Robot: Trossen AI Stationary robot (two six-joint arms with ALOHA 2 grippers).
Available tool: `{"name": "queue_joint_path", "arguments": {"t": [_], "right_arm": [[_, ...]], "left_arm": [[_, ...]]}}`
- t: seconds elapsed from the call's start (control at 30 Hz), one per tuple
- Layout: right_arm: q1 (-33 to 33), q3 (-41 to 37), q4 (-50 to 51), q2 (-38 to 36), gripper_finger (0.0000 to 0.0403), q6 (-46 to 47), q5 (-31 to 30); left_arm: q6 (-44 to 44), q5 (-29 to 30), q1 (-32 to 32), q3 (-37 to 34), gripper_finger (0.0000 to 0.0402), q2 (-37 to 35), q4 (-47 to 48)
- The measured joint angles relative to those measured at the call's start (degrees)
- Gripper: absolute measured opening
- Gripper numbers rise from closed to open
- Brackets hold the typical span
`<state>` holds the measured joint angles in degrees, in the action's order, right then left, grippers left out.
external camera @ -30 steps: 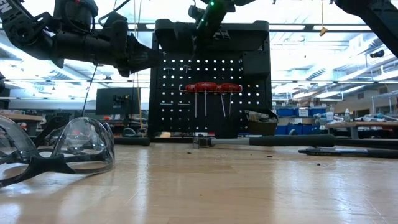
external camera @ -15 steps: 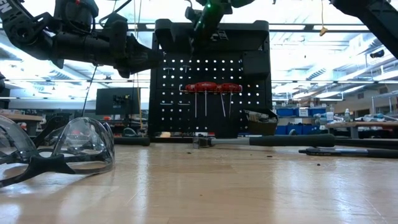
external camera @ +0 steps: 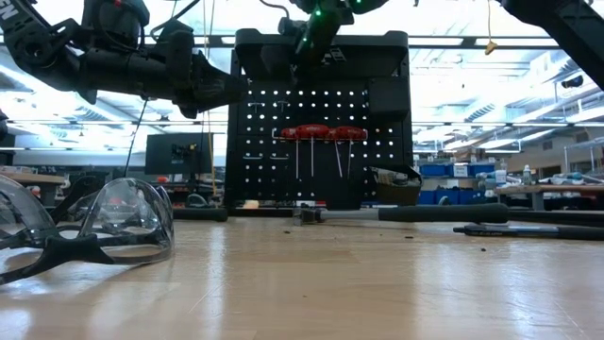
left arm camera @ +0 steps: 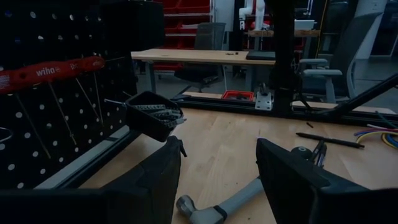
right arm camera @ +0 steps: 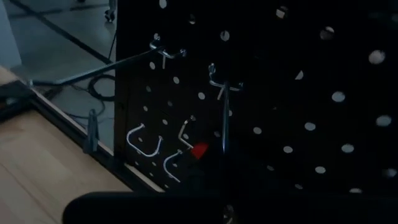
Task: Hang tools onto peg board
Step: Move the hook from bottom to top
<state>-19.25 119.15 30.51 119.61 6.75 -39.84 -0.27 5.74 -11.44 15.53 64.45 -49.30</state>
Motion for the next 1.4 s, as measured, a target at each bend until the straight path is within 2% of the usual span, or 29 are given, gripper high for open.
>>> {"name": "queue_joint_path", "arguments": {"t": [0.23,0.73,1.13,1.4], "right_arm": [[0.0,0.0,-0.03,0.0,0.0008,-8.22,-0.24],[0.11,-0.09,-2.41,0.09,0.0008,-18.32,-3.68],[0.26,0.59,-4.41,0.22,0.0008,-3.46,-7.17],[-0.24,0.82,-6.13,0.78,0.0008,3.62,-5.9]], "left_arm": [[0.0,0.01,0.0,0.0,0.0206,0.0,0.07],[0.0,0.02,0.0,0.0,0.0206,0.01,0.8],[-1.64,0.02,0.0,0.0,0.0206,0.0,0.91],[-1.67,0.02,0.0,0.0,0.0206,0.0,0.86]]}}
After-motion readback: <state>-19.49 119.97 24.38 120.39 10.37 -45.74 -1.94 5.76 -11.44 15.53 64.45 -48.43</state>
